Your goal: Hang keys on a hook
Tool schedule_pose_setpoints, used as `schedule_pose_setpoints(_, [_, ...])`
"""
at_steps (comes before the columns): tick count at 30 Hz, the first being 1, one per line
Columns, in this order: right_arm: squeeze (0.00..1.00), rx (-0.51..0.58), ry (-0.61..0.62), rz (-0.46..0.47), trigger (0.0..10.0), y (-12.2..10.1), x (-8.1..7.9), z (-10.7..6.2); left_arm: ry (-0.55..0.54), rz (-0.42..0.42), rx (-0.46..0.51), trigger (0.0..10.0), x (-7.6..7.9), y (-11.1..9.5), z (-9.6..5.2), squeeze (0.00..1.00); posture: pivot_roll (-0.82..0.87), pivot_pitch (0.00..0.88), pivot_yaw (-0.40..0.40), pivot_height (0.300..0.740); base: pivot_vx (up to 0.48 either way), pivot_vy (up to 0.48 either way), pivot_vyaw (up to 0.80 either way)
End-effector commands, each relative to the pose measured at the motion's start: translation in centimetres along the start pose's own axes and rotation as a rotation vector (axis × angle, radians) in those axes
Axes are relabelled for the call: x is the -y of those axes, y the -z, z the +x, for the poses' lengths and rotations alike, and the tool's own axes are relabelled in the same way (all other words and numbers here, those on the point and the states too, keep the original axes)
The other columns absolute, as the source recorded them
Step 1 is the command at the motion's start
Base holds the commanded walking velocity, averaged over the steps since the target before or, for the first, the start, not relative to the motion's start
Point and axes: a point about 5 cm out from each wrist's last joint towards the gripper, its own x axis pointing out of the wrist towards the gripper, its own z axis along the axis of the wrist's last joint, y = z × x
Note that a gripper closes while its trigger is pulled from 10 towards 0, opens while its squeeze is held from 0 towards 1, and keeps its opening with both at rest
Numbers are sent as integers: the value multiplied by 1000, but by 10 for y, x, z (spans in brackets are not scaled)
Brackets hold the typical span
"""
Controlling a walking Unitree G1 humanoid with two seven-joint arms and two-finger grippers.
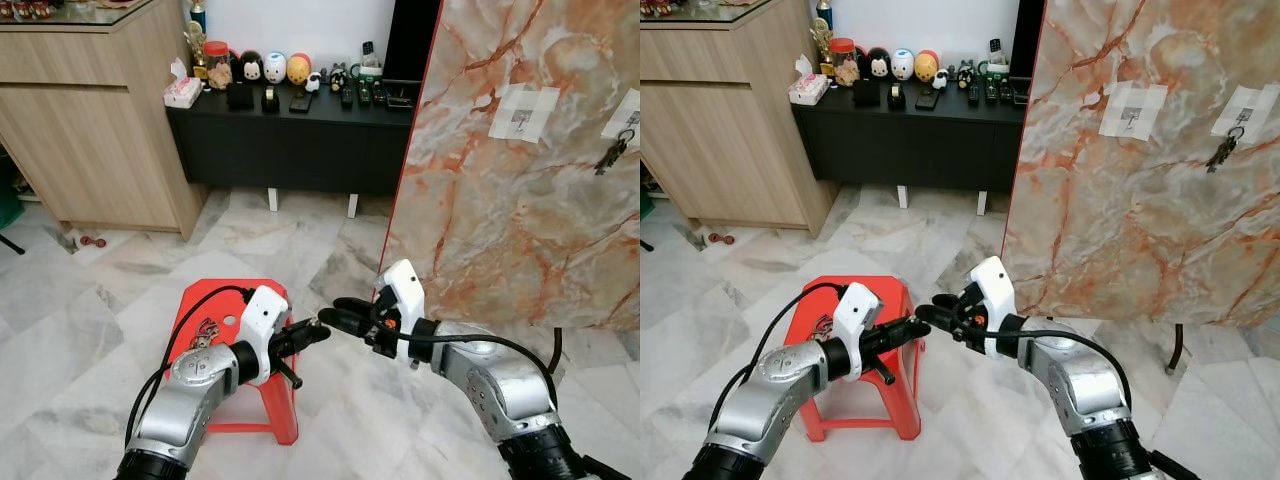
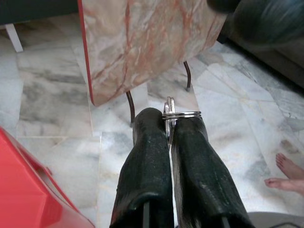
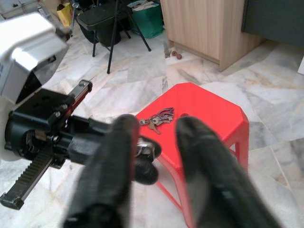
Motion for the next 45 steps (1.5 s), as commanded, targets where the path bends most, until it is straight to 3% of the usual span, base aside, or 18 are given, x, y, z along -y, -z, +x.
schedule_pose_setpoints(1, [1000, 22, -10, -16, 10000, -5, -2, -2, 0, 6, -12, 0, 0, 2, 0, 0, 51, 51, -54, 740, 0, 0, 0])
schedule_pose_setpoints(7, [1000, 14, -7, -15, 10000, -2, -2, -2, -12, -5, -39, 0, -3, 9, -2, 0, 54, 53, -51, 740, 0, 0, 0])
schedule_pose_setpoints(10, [1000, -12, 65, -22, 10000, 3, 7, -2, -33, -12, -56, 0, -5, 13, -4, 0, 55, 56, -51, 740, 0, 0, 0])
schedule_pose_setpoints(11, [0, -23, 101, -16, 10000, 5, 11, -2, -36, -20, -55, 0, -5, 14, -4, 0, 55, 56, -51, 740, 0, 0, 0])
schedule_pose_setpoints(17, [0, -68, 207, 25, 10000, 20, 24, -2, -29, -58, -35, 0, -5, 14, -5, 0, 57, 59, -50, 740, 0, 0, 0])
schedule_pose_setpoints(18, [0, -78, 212, 25, 10000, 23, 24, -2, -16, -52, -39, 1137, -4, 15, -5, 0, 58, 62, -49, 740, 0, 0, 0])
schedule_pose_setpoints(19, [0, -85, 215, 24, 10000, 25, 24, -2, -7, -48, -41, 1137, -3, 15, -6, 0, 58, 62, -49, 740, 0, 0, 0])
schedule_pose_setpoints(20, [0, -93, 220, 28, 10000, 28, 24, -2, 2, -39, -49, 4941, -2, 16, -6, 0, 58, 62, -48, 740, 0, 0, 0])
schedule_pose_setpoints(21, [0, -104, 228, 28, 10000, 31, 24, -2, 9, -23, -61, 10000, -1, 17, -7, 0, 58, 63, -48, 740, 0, 0, 0])
schedule_pose_setpoints(28, [0, -195, 332, 45, 10000, 58, 35, -2, -60, 67, -311, 10000, -16, 43, -17, 0, 66, 63, -47, 740, 0, 0, 0])
schedule_pose_setpoints(30, [0, -249, 369, 48, 10000, 74, 39, -3, -104, 164, -548, 10000, -27, 77, -33, 0, 70, 61, -43, 740, 0, 0, 0])
schedule_pose_setpoints(31, [0, -249, 369, 48, 10000, 74, 39, -3, -104, 164, -548, 10000, -27, 77, -33, 0, 70, 61, -43, 740, 0, 0, 0])
schedule_pose_setpoints(32, [0, -275, 385, 54, 10000, 82, 40, -4, -111, 189, -658, 10000, -30, 96, -43, 0, 70, 61, -43, 740, 0, 0, 0])
schedule_pose_setpoints(35, [0, -346, 433, 104, 10000, 108, 39, -6, -42, 267, -1003, 10000, -17, 161, -82, 0, 71, 62, -40, 740, 0, 0, 0])
schedule_pose_setpoints(36, [0, -355, 437, 116, 10000, 113, 38, -6, -33, 291, -1052, 10000, -14, 169, -90, 0, 70, 62, -39, 740, 0, 0, 0])
schedule_pose_setpoints(40, [0, -384, 461, 142, 10000, 127, 37, -9, -40, 259, -1068, 10000, -6, 180, -98, 0, 78, 64, -47, 740, 0, 0, 0])
schedule_pose_setpoints(43, [0, -400, 487, 142, 10000, 132, 38, -11, -97, 230, -995, 10000, -5, 177, -92, 0, 82, 65, -50, 740, 0, 0, 0])
schedule_pose_setpoints(45, [0, -389, 515, 121, 10000, 130, 41, -11, -172, 245, -889, 10000, -15, 163, -81, 0, 78, 61, -51, 740, 0, 0, 0])
